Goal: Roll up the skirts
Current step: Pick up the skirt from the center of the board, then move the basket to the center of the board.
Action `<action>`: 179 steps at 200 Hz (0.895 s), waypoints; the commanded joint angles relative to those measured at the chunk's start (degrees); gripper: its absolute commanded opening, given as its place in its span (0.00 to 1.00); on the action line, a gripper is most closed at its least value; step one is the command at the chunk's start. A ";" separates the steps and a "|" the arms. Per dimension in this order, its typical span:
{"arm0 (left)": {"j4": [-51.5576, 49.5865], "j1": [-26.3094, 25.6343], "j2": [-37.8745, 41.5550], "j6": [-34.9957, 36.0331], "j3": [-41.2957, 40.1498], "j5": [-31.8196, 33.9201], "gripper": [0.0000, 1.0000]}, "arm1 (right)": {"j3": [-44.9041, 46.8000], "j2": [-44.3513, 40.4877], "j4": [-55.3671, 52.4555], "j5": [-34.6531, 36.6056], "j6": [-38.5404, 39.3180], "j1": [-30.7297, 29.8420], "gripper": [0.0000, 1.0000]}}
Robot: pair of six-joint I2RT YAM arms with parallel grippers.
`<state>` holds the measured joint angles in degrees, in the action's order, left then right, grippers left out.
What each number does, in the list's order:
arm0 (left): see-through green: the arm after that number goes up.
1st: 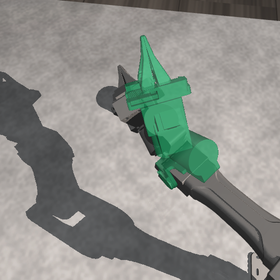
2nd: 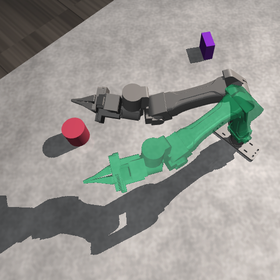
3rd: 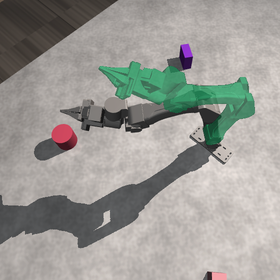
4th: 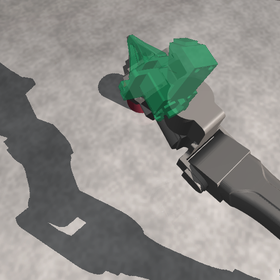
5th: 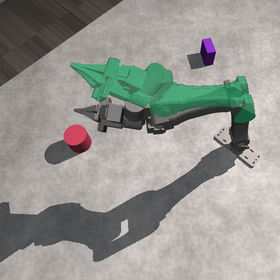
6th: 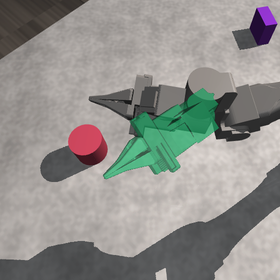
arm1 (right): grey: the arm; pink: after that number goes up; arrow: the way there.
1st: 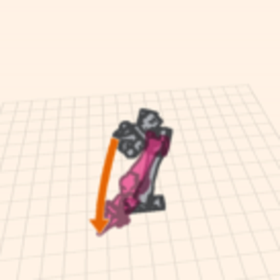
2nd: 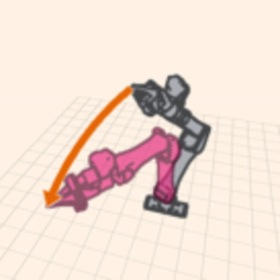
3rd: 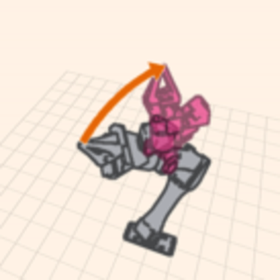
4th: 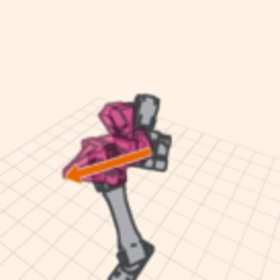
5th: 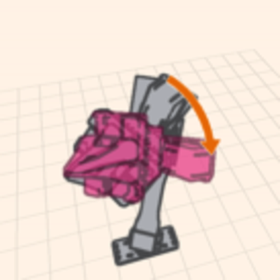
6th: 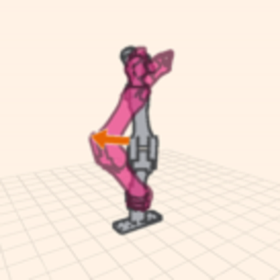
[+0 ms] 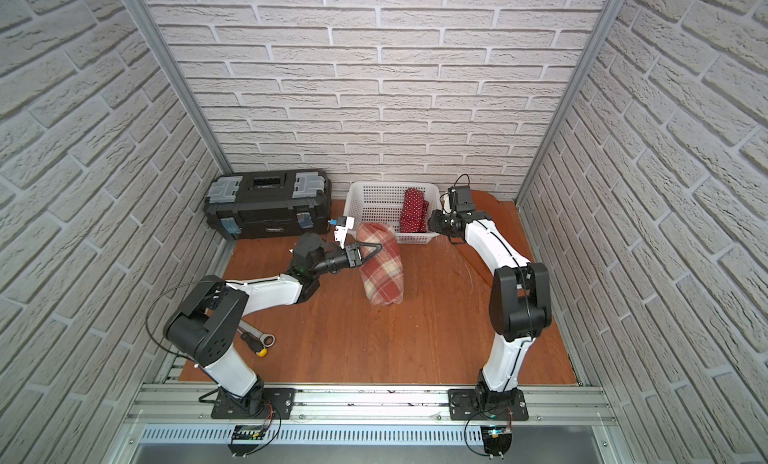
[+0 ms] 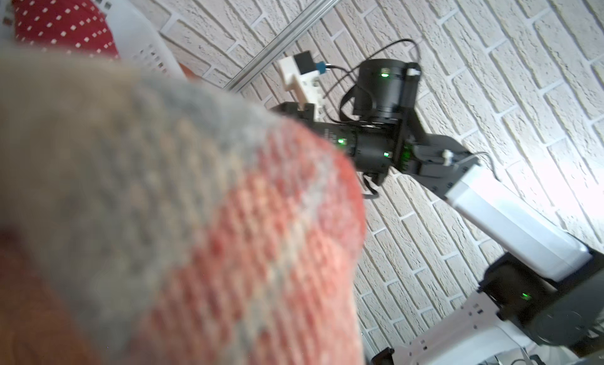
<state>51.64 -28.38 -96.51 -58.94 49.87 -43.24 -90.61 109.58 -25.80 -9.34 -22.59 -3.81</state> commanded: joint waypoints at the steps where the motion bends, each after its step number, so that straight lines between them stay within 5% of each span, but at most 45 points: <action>1: 0.47 2.77 0.46 1.05 5.15 -7.77 0.00 | -3.93 3.27 -2.84 0.10 2.17 0.65 0.49; 101: -11.05 6.54 -13.31 3.34 30.98 -17.37 0.00 | -6.93 7.64 -4.00 -2.52 5.97 2.67 0.47; 121: -11.02 7.31 -16.67 1.95 34.36 -17.95 0.00 | -8.96 10.12 -5.06 -3.85 5.91 2.66 0.41; 162: -8.21 8.33 -21.34 -2.09 39.45 -18.54 0.00 | -8.01 10.62 -4.78 -8.99 5.98 3.11 0.03; 179: -9.61 8.44 -21.95 -1.39 40.92 -18.85 0.00 | -7.55 10.09 -5.41 -8.97 5.88 3.11 0.02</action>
<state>38.70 -20.53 -118.63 -59.53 86.87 -60.14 -98.70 120.44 -29.65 -17.39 -18.22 -0.34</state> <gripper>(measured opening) 0.246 0.131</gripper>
